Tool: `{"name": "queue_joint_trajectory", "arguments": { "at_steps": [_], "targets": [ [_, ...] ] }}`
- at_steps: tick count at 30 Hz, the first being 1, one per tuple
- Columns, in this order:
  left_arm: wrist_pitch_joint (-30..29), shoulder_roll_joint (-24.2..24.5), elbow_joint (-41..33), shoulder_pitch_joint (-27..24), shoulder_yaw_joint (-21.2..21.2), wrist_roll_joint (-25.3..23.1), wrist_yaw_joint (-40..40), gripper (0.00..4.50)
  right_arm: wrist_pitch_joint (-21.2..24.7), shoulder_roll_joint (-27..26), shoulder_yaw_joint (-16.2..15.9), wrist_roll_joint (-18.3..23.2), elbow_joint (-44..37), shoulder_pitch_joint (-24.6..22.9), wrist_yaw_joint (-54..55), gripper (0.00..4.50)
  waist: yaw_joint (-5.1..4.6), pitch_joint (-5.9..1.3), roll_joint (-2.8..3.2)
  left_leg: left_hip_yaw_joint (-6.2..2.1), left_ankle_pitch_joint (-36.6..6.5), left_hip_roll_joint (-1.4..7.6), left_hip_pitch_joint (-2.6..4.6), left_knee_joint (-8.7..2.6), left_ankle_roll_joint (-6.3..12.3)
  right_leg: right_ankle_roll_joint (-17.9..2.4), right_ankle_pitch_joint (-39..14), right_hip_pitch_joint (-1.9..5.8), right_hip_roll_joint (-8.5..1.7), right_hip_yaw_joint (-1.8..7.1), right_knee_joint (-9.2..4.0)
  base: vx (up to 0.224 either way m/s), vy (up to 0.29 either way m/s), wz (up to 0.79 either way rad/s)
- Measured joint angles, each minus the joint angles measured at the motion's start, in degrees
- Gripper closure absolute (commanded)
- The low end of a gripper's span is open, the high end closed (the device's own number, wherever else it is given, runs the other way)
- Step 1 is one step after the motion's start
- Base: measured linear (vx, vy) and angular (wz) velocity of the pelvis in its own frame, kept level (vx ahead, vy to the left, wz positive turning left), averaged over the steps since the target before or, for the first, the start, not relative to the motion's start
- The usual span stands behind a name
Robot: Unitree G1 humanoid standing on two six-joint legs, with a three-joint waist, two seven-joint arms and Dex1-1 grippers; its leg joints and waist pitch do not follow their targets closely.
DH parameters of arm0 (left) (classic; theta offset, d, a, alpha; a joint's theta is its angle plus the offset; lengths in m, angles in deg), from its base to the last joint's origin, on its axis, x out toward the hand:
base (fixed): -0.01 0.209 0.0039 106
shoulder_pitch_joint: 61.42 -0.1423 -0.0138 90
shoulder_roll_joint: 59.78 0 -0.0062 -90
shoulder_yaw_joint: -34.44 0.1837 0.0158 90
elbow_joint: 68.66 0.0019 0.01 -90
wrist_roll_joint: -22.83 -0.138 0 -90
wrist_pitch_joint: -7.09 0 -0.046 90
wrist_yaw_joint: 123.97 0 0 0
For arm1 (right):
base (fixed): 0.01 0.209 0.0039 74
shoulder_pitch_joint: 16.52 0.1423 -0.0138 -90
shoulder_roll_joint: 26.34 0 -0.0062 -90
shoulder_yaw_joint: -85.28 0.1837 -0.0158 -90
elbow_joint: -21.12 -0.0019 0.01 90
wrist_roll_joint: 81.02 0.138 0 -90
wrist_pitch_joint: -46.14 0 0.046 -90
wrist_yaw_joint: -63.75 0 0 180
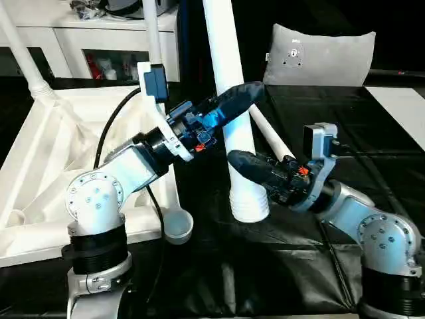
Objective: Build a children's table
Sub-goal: Pick table leg
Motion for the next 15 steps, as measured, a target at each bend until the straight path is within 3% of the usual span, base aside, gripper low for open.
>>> {"name": "queue_joint_trajectory", "arguments": {
  "at_steps": [15],
  "targets": [
    [0.25, 1.39, 0.48, -0.42, 0.41, 1.72, -2.59, 2.50, 0.17, 1.68, -0.84, 2.70, -1.07, -0.61, -0.99, 2.64, 0.06, 0.00, 0.00, 0.00, 0.06, 0.00, 0.01, -0.04, 0.02, -0.01, 0.02, 0.00, 0.00, -0.02, 0.01, 0.000, 0.000, 0.00]
  ]
}}
